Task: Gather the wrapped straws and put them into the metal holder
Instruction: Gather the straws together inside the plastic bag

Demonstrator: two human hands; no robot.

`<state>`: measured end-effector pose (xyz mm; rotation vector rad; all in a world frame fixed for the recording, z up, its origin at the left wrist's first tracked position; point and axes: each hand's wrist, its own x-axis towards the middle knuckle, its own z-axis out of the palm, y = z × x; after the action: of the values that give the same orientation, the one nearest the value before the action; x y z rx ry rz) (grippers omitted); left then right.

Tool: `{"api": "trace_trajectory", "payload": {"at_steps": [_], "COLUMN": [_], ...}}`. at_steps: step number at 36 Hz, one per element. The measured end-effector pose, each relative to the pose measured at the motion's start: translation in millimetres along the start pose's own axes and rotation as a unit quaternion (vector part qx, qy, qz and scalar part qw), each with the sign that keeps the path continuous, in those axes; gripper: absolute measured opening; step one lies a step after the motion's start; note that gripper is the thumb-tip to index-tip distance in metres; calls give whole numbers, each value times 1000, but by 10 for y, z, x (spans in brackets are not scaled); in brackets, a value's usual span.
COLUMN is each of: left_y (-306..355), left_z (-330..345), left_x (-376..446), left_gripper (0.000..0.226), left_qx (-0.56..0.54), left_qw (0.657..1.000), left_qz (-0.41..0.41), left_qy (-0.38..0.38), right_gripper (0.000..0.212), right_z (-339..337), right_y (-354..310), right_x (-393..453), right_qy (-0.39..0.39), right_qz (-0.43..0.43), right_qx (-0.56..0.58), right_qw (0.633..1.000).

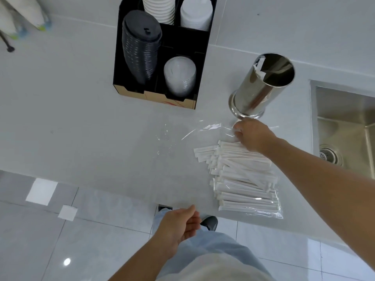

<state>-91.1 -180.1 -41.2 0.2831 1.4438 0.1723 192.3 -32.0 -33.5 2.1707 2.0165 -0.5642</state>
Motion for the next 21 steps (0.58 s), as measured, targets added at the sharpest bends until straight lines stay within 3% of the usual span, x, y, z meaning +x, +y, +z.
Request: {"api": "trace_trajectory", "payload": {"at_steps": [8,21], "left_y": [-32,-63], "left_z": [49,209], "left_x": [-9,-124], "left_gripper": [24,15], "left_qx": [-42,-62], "left_qw": [998,996], "left_qz": [32,58], "left_qy": [40,21], "right_gripper": [21,14], "right_z": [-126,-451], "right_y": [-8,-18], "right_x": [-49,-280], "right_qy": [10,4], "right_qz": [-13,-107], "right_qx": [78,143], "right_qw": [997,984]}}
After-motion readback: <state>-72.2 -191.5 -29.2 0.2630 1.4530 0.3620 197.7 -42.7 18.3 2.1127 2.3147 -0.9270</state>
